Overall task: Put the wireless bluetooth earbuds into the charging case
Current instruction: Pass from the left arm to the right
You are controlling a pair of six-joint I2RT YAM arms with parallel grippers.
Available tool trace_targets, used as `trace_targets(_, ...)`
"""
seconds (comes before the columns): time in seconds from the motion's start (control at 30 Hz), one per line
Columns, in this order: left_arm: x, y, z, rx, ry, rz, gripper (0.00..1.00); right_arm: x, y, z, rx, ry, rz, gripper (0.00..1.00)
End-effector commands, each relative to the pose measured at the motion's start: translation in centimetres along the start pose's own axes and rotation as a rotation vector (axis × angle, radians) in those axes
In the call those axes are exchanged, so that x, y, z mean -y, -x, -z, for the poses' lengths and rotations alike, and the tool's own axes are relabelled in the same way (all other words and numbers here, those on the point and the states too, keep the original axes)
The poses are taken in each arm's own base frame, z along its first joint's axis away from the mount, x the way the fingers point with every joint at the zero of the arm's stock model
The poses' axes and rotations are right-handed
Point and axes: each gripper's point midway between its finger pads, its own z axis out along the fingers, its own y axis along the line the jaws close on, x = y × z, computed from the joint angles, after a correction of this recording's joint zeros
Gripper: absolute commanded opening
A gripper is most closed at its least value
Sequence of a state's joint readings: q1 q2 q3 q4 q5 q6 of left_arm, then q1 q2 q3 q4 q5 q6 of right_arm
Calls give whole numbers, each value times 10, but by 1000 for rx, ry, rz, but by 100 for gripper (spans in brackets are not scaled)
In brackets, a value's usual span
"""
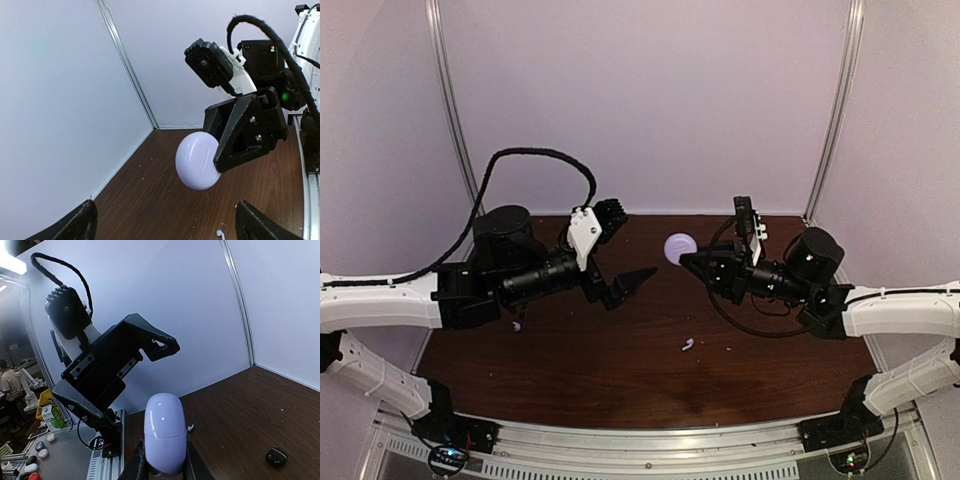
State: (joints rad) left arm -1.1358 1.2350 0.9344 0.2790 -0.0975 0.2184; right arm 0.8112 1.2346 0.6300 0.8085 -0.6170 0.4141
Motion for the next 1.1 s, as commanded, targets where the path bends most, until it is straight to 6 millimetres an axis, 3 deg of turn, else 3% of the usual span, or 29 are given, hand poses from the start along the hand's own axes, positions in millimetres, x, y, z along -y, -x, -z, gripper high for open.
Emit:
trace_targets(0.0, 10, 15, -10, 5, -149, 157, 97, -4, -4, 6, -40, 6, 122, 17)
trace_targets(0.27, 16, 16, -27, -13, -239, 211, 84, -9, -9, 7, -71, 31, 145, 14)
trace_targets(0.47, 6, 10, -38, -41, -214, 225, 75, -14, -10, 8, -69, 56, 148, 11)
trace_targets(0.7, -12, 1, -46, -79, -149, 212, 70, -20, -10, 7, -72, 93, 141, 8)
trace_targets(1.07, -33, 6, -38, -55, -103, 227, 67, -22, -15, 9, -79, 107, 139, 6)
